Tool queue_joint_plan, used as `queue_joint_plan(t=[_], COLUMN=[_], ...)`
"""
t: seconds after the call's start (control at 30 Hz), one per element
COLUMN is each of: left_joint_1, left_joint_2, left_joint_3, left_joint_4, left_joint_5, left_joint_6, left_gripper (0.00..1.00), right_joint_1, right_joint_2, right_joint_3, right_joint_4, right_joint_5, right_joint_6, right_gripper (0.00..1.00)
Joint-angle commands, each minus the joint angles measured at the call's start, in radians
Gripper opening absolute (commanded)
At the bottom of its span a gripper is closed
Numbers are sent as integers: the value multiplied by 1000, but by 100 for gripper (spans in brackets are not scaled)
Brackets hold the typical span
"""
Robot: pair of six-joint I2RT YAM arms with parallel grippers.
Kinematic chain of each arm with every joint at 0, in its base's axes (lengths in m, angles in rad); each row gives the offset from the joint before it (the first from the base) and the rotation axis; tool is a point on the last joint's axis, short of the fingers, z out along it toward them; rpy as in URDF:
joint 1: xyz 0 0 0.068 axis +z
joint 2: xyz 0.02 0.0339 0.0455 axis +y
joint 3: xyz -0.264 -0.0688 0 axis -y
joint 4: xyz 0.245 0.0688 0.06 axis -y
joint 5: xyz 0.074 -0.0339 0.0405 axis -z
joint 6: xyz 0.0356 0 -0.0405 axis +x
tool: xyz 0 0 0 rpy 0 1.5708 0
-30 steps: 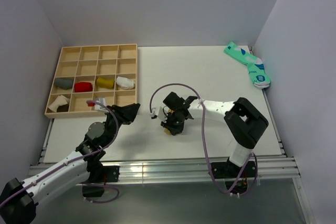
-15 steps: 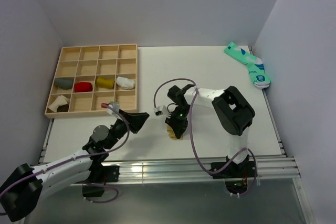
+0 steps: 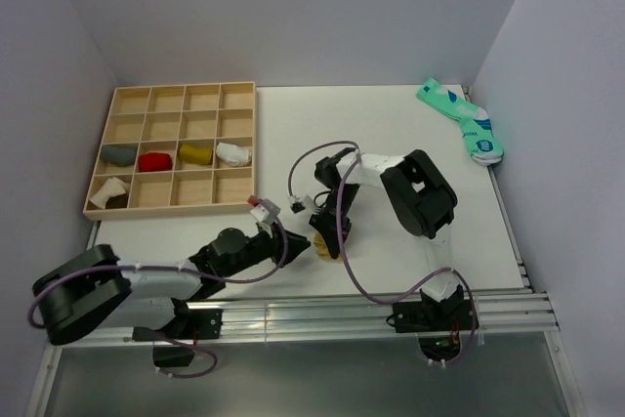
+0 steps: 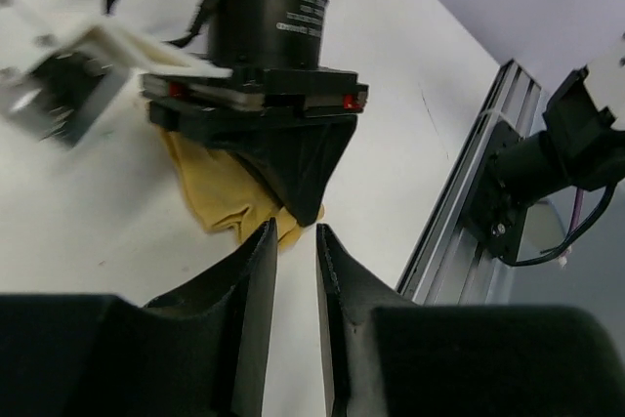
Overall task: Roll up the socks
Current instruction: Roll the sock at the center of the board.
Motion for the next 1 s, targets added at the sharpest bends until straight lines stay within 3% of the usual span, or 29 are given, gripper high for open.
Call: queue_joint_plan(t=[0.0, 0.33, 0.97], left_joint_1=[-31, -47, -13], left_joint_2=[123, 413, 628], left_joint_3=[99, 231, 211], left_joint_4=[73, 189, 421], left_joint_5=[66, 134, 239], left_joint_6=[69, 91, 8], left_gripper=[28, 29, 31], right_joint_1=[-11, -28, -55], right_joint_2=[30, 55, 64], right_joint_3=[48, 45, 68], right_joint_4=[-90, -117, -153], right_joint_5=[-34, -45, -63], right_joint_6=[-42, -58, -71], right_gripper=[13, 13, 12])
